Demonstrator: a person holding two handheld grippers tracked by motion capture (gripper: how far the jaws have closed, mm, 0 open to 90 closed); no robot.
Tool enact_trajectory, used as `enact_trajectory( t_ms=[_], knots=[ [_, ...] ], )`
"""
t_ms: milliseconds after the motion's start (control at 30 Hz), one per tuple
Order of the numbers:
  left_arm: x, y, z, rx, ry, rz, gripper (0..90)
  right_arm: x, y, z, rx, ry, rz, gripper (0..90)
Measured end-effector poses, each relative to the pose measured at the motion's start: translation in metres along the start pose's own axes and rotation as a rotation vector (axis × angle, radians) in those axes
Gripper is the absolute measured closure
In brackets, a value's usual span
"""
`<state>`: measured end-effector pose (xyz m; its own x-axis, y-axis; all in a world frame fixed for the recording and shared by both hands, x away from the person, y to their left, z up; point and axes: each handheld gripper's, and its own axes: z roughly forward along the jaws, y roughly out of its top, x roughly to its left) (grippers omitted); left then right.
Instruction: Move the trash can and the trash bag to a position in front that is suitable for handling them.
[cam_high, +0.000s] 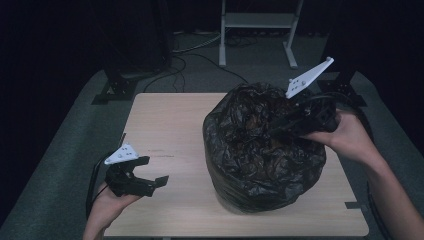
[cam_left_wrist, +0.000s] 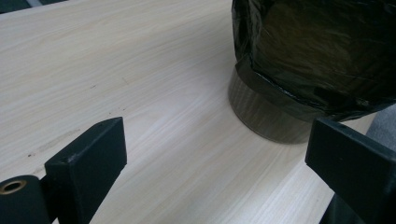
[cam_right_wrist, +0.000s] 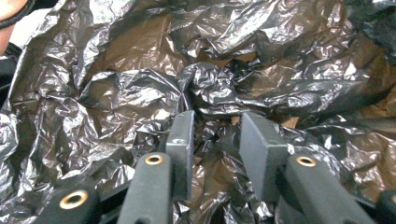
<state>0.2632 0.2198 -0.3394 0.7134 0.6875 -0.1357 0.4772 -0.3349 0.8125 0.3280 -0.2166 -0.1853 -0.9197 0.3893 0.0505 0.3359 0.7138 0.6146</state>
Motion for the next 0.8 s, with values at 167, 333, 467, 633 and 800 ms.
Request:
enact_trajectory(
  t_ms=[167,333,467,633,800],
  knots=[
    [0.003,0.007,-0.003,0.013,-0.028,0.040,4.4,0.000,-0.001,-0.002,-0.006,-0.002,0.007,51.5],
    [0.008,0.019,-0.005,0.049,-0.051,0.087,4.3,0.000,-0.003,-0.004,-0.018,-0.006,0.015,40.9],
    [0.011,0.030,-0.006,0.065,-0.078,0.137,4.3,0.001,-0.005,-0.005,-0.014,-0.005,0.011,38.6],
    [0.015,0.045,-0.004,0.094,-0.122,0.198,4.3,0.000,-0.007,-0.007,-0.021,-0.006,0.009,37.9],
    [0.015,0.064,-0.005,0.112,-0.157,0.260,4.3,0.000,-0.009,-0.009,-0.024,-0.006,0.013,36.9]
  ],
)
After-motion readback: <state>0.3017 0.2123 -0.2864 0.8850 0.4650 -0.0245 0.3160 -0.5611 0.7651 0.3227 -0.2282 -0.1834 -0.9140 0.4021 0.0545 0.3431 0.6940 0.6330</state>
